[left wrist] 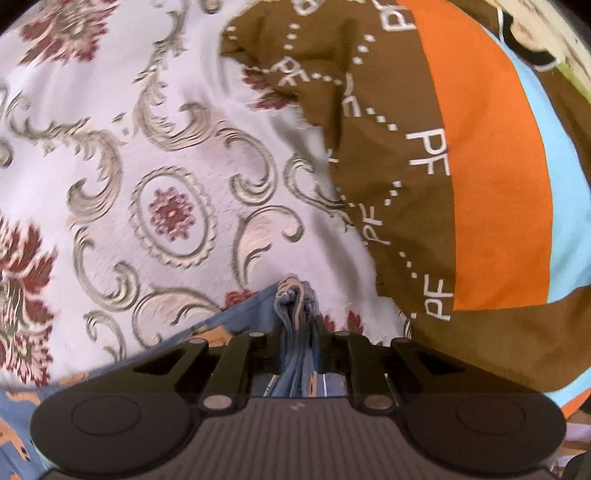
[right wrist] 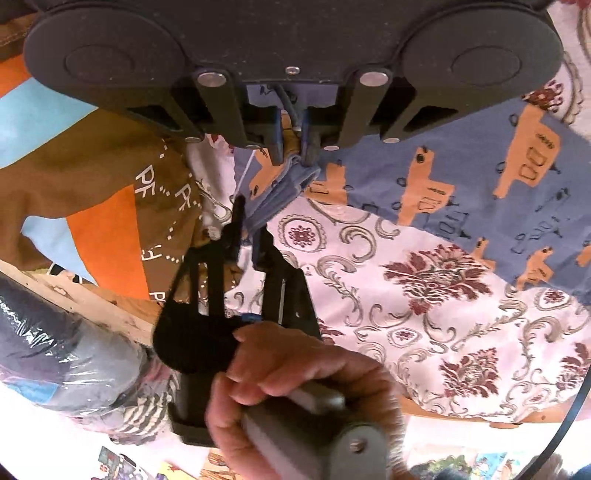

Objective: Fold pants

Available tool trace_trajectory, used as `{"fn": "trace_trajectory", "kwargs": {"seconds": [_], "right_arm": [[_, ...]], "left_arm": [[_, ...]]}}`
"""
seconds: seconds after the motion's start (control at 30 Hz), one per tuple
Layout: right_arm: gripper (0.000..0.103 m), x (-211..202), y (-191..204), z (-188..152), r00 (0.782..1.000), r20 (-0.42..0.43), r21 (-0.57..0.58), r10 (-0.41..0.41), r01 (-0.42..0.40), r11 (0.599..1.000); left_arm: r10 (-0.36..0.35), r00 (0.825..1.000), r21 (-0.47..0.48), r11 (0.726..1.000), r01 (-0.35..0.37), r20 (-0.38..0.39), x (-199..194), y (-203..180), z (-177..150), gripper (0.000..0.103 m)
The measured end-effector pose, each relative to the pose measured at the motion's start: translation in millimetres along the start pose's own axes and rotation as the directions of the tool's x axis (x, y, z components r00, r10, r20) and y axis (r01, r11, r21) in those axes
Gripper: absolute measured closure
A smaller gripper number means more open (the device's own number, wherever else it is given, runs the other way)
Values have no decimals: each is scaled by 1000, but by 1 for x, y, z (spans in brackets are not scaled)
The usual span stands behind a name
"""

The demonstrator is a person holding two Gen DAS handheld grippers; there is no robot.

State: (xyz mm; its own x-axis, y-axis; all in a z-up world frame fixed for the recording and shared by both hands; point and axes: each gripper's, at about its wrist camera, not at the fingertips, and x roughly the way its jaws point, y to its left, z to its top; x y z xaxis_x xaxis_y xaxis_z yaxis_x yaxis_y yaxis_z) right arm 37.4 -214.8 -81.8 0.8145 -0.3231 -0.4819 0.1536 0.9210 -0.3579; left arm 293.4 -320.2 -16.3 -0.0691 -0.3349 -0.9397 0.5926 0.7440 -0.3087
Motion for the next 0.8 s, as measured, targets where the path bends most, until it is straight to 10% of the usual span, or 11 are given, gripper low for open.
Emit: {"fn": "trace_trajectory", "kwargs": {"seconds": [0.4, 0.8], "right_arm": [[95, -32, 9, -2, 992, 45, -46, 116, -114, 992], [95, -45, 41, 0, 970, 35, -99, 242, -237, 966]], "left_arm": [[-83, 995, -183, 979, 93, 62, -22, 74, -59, 89], [-148, 974, -164, 971, 176, 170, -37, 123, -108, 89]]}}
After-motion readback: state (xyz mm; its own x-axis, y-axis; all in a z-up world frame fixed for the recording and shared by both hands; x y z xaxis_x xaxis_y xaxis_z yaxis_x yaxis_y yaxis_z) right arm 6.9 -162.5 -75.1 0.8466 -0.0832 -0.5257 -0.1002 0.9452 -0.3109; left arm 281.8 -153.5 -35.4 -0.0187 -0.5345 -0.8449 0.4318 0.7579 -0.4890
